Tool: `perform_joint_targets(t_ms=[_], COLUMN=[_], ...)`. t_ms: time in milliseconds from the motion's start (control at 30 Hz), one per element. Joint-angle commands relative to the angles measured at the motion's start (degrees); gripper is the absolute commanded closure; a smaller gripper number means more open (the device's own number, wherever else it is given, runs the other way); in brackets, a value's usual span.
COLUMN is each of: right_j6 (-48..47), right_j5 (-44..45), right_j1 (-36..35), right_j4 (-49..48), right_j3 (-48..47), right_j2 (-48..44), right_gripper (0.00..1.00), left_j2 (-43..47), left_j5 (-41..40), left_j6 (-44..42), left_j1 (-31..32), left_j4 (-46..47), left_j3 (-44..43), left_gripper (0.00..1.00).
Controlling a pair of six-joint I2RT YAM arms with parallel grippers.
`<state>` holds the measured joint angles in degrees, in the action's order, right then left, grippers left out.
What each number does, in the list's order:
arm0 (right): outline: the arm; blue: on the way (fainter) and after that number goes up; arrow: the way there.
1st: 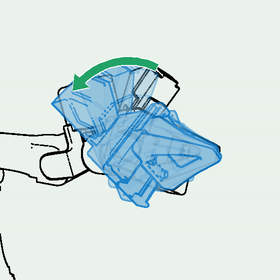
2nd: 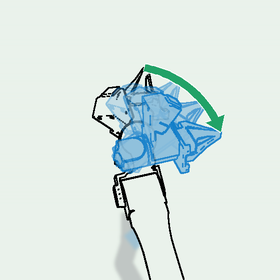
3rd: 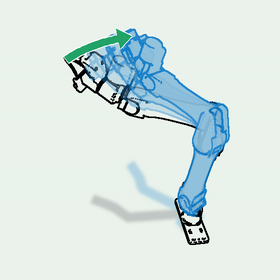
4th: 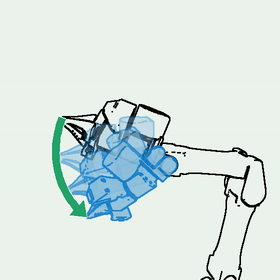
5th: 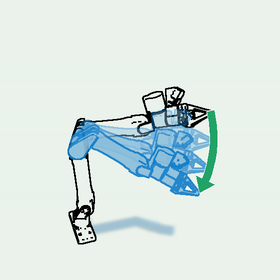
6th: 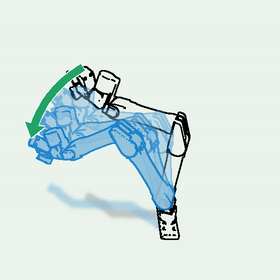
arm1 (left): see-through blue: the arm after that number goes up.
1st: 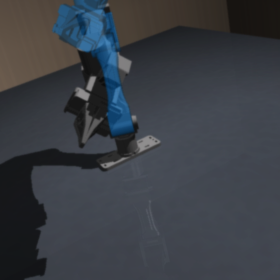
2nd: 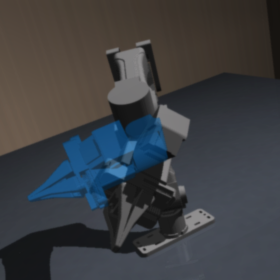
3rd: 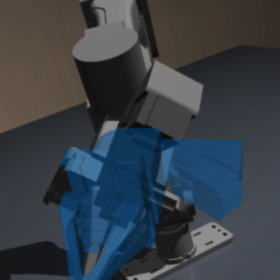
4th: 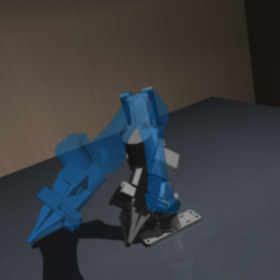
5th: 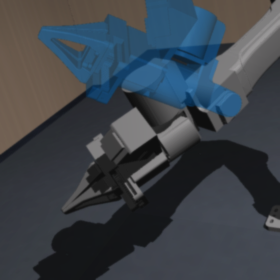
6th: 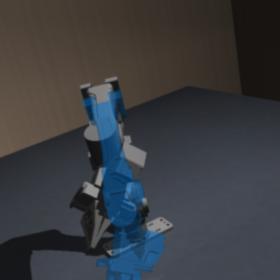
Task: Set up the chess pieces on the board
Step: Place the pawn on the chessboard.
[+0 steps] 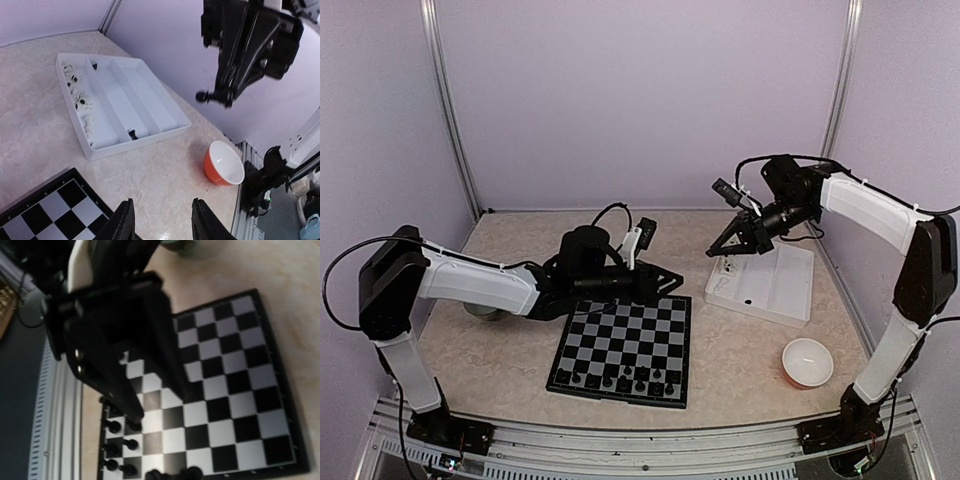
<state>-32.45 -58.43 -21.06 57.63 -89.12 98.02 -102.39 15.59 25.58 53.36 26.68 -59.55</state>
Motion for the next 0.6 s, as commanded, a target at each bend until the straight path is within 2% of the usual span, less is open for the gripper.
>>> perform_joint_targets(t_ms=[0,67,167,400,567], right_j6=[-0.8,-0.6,-0.2,-1.1,-2.9], right_j5=[-2.3,1.5,8.6,26.1,35.5], right_j1=[-2.3,-4.0,-7.7,-16.6,-22.2], right_j4=[-0.3,-2.2,-6.6,-18.0,-25.6], right_j3=[2.2,3.4,5.8,11.7,15.8], right_j2=[-2.6,-3.6,-5.5,-5.4,-4.3], right_gripper=[0.96,0.96,0.96,0.96,0.95], left_j2=[0.5,0.5,1.6,10.6,13.8], left_j5=[4.2,4.8,5.3,-3.0,-1.6], left_j6=[13.4,19.1,22.6,20.9,23.8], left_j1=[-1.0,-1.3,-2.3,-6.0,-7.7], left_j4=[13.2,14.2,12.0,-0.3,-0.9], left_j3=[-0.3,0.8,2.3,8.4,13.4], left_gripper=[0.60,0.60,0.60,0.59,0.59])
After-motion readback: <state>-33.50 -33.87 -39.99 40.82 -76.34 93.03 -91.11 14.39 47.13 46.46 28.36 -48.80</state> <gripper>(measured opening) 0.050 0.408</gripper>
